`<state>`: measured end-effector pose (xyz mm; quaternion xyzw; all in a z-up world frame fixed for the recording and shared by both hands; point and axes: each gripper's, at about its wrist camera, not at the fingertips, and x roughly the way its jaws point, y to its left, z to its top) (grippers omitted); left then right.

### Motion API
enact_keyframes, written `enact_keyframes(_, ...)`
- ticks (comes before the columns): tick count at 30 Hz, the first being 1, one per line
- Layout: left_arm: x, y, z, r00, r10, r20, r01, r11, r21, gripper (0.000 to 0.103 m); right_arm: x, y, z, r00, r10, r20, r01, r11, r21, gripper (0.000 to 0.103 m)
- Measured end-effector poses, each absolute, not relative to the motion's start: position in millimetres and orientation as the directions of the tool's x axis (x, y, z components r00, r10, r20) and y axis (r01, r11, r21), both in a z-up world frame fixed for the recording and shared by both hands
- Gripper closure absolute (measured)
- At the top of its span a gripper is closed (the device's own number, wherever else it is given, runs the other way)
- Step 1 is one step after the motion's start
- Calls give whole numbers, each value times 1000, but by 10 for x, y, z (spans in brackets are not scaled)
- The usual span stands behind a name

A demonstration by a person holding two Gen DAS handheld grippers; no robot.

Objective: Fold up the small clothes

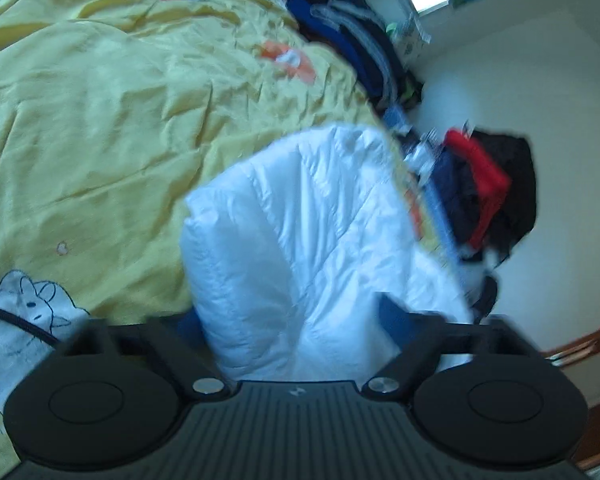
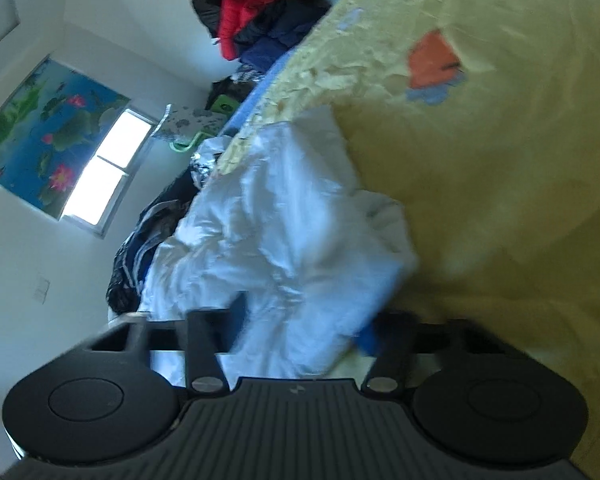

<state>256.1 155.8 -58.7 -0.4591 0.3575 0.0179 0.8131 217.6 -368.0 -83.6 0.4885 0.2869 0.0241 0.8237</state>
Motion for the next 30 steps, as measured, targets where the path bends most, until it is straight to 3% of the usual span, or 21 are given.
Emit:
enact_keyframes(1, 2570, 1543, -601, 739, -282, -611, -362, 599, -715, 59, 2175, -3717, -879, 839, 328, -435, 242, 491, 837, 74)
enact_keyframes(2, 2587, 1529, -613, 733, -268, -625, -363, 622, -694, 65, 2174, -3746, -909, 844, 341, -414, 232, 463, 855, 74)
enact_keyframes(4, 2582, 1548, -627, 736, -274, -619, -357, 620, -699, 66, 2178, -3764, -931, 847, 352, -399, 227, 439, 869, 74)
enact_keyframes(6, 2579, 1551, -637, 732, -276, -623, -358, 623, -696, 74, 2191, -3755, -949, 841, 367, -397, 223, 433, 873, 83)
enact_keyframes(9, 2574, 1522, -596, 725, -283, -627, -346, 639, -688, 85, 2190, -3767, -989, 844, 377, -381, 207, 427, 880, 88)
enact_keyframes(20, 2137, 1635, -263, 747, -362, -558, -256, 618, -744, 87, 1812, -3880, -578, 875, 401, -272, 80, 434, 897, 91)
enact_keyframes(30, 1408, 1680, -669, 692, -389, -608, -313, 597, -738, 87, 951, -3993, -913, 852, 393, -346, 177, 406, 897, 91)
